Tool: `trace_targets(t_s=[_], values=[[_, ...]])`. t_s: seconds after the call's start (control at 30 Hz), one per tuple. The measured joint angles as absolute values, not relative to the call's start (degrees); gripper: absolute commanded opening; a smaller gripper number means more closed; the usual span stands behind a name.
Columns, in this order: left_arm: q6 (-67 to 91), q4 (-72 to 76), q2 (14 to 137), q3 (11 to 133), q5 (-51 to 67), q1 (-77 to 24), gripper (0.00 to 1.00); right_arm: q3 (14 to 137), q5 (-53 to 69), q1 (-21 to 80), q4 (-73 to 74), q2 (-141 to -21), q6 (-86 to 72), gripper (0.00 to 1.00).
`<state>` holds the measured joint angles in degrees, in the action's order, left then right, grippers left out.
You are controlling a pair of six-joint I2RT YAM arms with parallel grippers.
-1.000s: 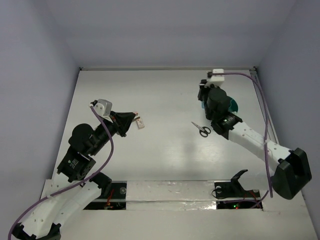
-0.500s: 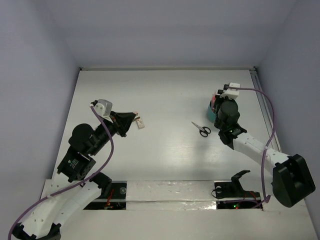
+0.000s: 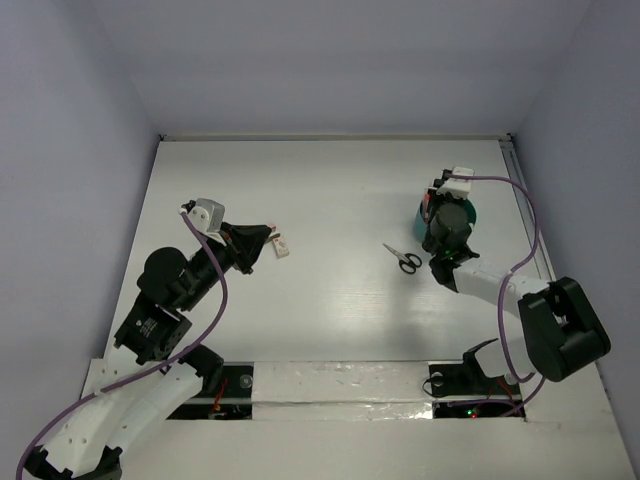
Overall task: Sort the stationery into containers
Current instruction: Place the pen in the storage box.
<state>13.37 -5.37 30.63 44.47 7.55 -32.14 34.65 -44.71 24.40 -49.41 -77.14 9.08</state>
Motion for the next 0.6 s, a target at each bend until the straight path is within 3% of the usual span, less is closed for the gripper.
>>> trace_targets(t_s=[0.6], values=[[13.3, -4.2, 30.5, 43.7, 8.8, -32.1, 0.06, 32.8, -47.6, 23.6, -52.8, -81.8, 7.6, 0.0]])
